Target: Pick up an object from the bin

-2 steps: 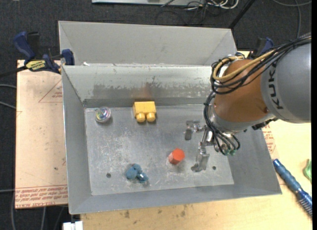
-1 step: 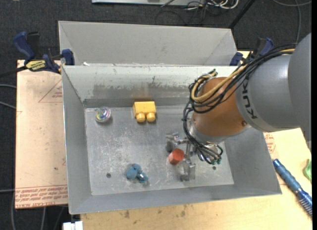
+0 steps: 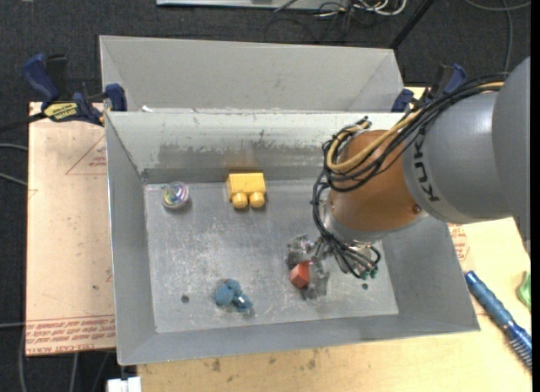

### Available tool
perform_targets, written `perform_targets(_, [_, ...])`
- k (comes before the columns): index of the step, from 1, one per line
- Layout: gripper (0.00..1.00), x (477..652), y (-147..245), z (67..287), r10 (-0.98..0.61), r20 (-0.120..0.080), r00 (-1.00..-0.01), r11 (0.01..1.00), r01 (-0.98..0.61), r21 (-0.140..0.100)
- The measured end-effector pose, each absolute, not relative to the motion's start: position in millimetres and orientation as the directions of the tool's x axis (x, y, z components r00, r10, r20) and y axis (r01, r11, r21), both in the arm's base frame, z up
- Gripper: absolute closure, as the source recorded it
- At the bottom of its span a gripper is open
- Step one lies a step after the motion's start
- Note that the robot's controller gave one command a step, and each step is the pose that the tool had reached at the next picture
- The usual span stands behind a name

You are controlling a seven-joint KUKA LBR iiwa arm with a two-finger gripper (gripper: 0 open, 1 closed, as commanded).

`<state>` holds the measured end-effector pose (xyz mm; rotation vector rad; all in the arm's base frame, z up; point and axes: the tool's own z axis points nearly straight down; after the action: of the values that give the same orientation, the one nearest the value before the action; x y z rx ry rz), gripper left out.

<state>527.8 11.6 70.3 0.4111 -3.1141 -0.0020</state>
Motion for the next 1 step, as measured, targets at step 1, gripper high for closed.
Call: perform_targets(1, [1.0, 544.1, -3.9, 171.3, -0.287, -0.011, -0.958, 0.958, -0.287, -0.003])
